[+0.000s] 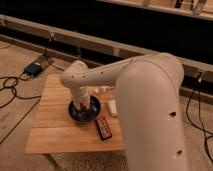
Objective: Place the pepper in the ceramic bowl
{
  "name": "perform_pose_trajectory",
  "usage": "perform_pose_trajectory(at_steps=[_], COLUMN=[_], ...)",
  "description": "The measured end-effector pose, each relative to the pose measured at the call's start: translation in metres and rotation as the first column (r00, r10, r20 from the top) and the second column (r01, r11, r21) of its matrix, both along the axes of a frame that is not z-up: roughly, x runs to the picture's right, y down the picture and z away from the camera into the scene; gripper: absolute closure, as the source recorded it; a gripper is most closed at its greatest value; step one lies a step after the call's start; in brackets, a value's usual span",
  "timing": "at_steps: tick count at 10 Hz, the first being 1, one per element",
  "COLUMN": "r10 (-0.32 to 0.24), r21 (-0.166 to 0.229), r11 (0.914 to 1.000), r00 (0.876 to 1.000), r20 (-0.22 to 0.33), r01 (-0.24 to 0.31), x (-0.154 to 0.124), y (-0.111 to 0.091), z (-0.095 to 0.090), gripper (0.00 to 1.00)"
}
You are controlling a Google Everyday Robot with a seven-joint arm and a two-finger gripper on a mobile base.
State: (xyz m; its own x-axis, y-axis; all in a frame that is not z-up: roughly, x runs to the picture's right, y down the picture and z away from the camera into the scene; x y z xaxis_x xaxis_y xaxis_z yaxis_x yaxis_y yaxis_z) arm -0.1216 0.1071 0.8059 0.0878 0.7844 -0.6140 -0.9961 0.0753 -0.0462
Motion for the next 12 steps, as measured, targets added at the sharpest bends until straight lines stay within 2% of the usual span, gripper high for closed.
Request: perform_pose_trajectory(at_steps=[5,8,12], r10=[-0.002,0.005,0.006], r21=[-0.009,0.001,0.001], r11=[1.0000,1.0000,1.0000], r00=[1.000,1.000,1.000], r20=[-0.005,0.006,0.008], r01=[0.001,-0.005,-0.006], x=[-0.0012,-0.0034,-0.0042], y=[0.0018,-0.0057,-0.0056], z=[0.0053,0.0010,0.0007], gripper=[0.20,0.20,0.20])
